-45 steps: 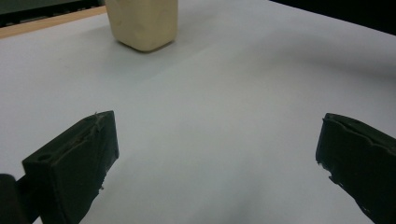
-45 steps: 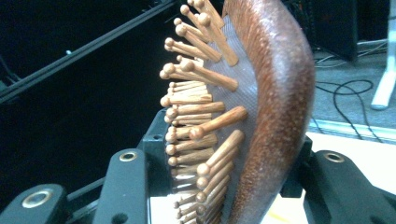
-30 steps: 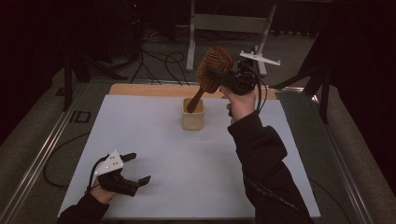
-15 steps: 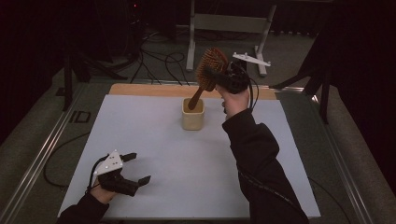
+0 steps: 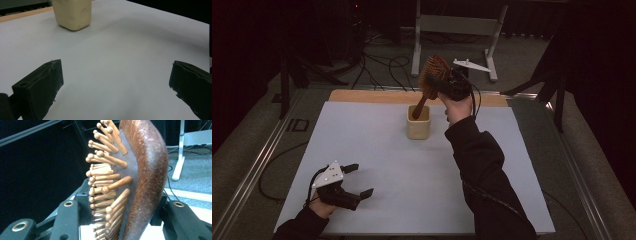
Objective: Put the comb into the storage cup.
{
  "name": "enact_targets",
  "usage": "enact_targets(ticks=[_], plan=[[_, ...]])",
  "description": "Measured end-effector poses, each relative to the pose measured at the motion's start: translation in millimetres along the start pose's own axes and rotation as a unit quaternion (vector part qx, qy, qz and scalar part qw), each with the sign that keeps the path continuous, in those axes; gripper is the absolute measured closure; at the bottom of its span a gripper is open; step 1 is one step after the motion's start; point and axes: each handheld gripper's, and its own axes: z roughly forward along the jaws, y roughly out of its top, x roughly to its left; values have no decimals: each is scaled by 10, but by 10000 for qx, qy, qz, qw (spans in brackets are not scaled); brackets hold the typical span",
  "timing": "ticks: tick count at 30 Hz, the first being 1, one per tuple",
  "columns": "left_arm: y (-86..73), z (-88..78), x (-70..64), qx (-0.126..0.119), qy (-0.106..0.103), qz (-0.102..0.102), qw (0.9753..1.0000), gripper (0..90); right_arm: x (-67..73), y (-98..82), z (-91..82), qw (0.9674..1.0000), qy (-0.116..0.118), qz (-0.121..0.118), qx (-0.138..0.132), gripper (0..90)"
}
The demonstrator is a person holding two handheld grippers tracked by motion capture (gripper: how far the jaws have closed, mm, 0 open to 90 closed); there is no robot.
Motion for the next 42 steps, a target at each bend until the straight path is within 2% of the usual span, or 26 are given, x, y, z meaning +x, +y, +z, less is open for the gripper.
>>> enact_targets(ticks=[19,42], plan=[[-4,-10,6,-19,-37,-8,10000,0,-37,-179,209,9998,-49,8,204,512],[-12,3,1,10,-78,16,10000,0,-140,-423,339,9991,-64,189,365,511]])
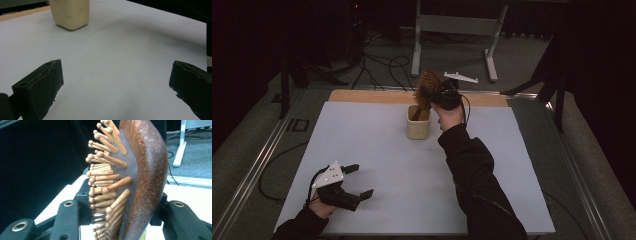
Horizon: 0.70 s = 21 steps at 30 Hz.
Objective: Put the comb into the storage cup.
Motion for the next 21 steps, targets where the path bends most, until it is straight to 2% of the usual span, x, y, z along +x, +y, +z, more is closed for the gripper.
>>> enact_targets(ticks=[21], plan=[[-2,9,-5,23,-41,16,10000,0,-111,-173,73,9997,61,219,75,506]])
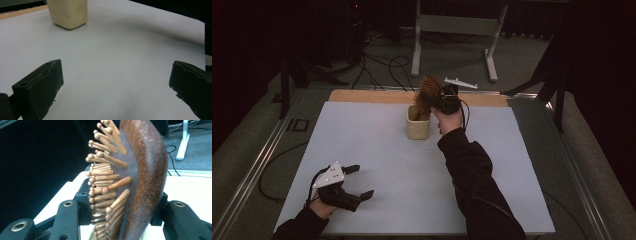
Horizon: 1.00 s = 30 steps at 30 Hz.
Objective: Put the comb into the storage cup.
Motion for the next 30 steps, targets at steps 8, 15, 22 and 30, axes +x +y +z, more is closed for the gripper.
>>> enact_targets(ticks=[8,15,22,30], plan=[[0,1,2,-5,-4,-2,10000,0,-32,-34,22,10000,30,41,48,500],[-4,7,1,-2,-13,-14,10000,0,-78,-46,13,9999,81,111,56,477],[-7,14,1,27,-19,-4,10000,0,-121,-72,-11,9999,19,124,56,442],[-10,18,1,31,-17,-10,10000,0,-148,-64,-39,9998,142,17,100,341]])
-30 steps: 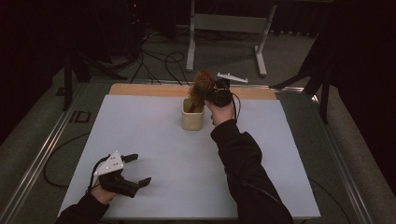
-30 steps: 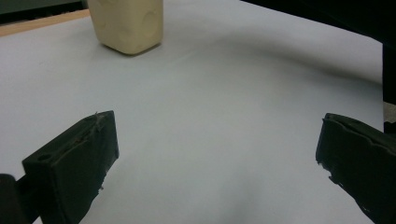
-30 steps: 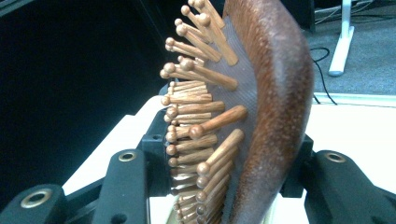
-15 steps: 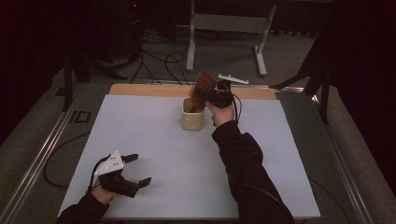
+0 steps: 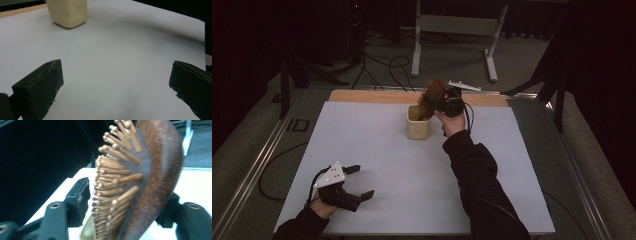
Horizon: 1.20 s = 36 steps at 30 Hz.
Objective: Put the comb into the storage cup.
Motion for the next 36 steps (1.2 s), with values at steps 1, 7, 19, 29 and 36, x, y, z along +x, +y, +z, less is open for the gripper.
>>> enact_targets(ticks=[1,7,19,29,36], plan=[[-1,2,-1,2,1,1,10000,0,3,4,-8,10000,5,-40,-32,302],[-2,6,0,14,-9,12,10000,0,0,27,-57,9994,108,-314,67,124],[7,6,-10,4,-13,11,10000,0,-109,-3,-170,9984,-77,-493,250,90],[10,5,-17,4,-11,21,10000,0,-173,-62,-274,9981,68,-540,288,89],[11,-2,-20,2,-3,28,10000,0,-176,-72,-326,9975,76,-612,331,89]])
